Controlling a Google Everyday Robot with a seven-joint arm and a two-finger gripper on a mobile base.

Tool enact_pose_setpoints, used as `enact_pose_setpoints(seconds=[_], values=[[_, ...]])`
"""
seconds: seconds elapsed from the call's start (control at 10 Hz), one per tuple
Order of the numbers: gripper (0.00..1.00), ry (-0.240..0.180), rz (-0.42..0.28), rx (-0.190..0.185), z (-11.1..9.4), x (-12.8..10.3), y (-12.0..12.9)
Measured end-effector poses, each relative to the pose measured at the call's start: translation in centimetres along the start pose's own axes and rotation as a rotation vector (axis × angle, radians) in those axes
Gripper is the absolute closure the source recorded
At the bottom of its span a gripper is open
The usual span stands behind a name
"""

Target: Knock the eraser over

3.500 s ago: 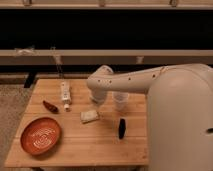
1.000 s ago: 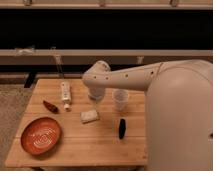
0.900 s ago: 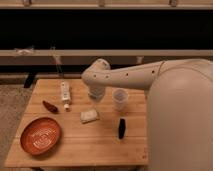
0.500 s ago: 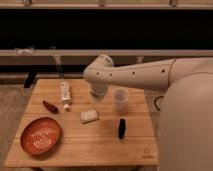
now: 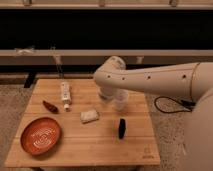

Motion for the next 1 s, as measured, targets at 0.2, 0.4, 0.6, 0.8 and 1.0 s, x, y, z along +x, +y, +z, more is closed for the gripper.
enact_pose_setpoints(seconds=[0.2,0.4,0.6,0.8,1.0], values=[[0.20,-0.024,0.066,0.008,0.4,-3.3,0.2],[0.20,-0.054,0.133,0.015,0.8,-6.5,0.2],[0.20,-0.097,0.198,0.019,1.3,-8.9,-0.6],[0.20,-0.139,0.249,0.031,2.0,-9.6,-1.9],[0.20,-0.169,0.317,0.051,2.8,-9.6,-3.1]])
